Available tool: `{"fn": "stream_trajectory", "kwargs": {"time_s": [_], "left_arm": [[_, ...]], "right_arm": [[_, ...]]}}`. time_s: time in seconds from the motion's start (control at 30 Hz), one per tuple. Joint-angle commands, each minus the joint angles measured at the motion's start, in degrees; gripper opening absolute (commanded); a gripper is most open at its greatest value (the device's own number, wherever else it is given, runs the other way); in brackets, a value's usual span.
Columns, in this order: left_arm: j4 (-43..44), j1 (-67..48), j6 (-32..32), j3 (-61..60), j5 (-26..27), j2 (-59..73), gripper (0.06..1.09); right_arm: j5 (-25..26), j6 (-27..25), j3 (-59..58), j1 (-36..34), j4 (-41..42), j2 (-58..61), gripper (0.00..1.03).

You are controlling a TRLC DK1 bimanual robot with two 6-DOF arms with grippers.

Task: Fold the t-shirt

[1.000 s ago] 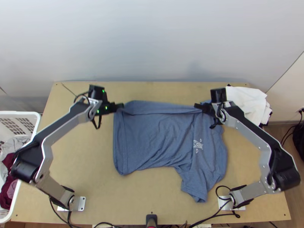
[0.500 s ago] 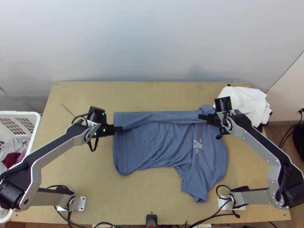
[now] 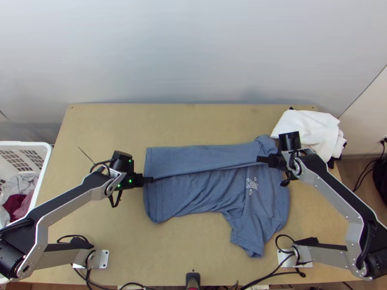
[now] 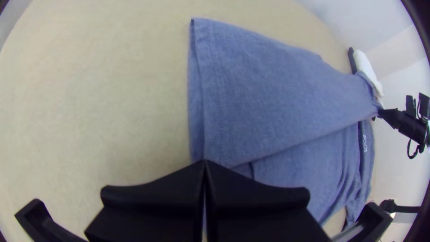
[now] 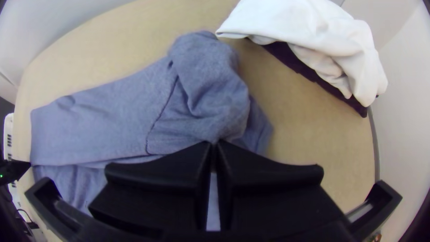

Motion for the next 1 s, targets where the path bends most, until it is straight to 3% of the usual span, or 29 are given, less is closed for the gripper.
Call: {"fn": "stream_trajectory", "kwargs": {"time_s": [0.0, 0.23, 0.57, 0.8, 0.97], "left_arm": [[1.1, -0.3, 0.6, -2.8, -0.4, -0.5, 0.1], [1.2, 1.2, 0.3, -0.4, -0.5, -1.1, 0.1], [1.1, 13.6, 0.2, 27.7, -0.5, 13.6, 0.09], [1.4, 14.5, -0.3, 42.6, -3.0, 24.7, 0.1], [1.7, 15.3, -0.3, 51.1, -4.3, 32.1, 0.1]], "right_arm": [[0.2, -2.4, -2.4, 0.3, -0.5, -0.8, 0.03], [0.2, -2.7, -1.8, 0.6, 0.0, -0.9, 0.03], [0.1, 1.4, 16.6, 0.8, 2.8, 11.9, 0.03], [0.3, 5.1, 28.4, 0.6, 6.3, 22.0, 0.03], [0.7, 5.1, 33.9, 0.8, 10.0, 28.6, 0.03]]}}
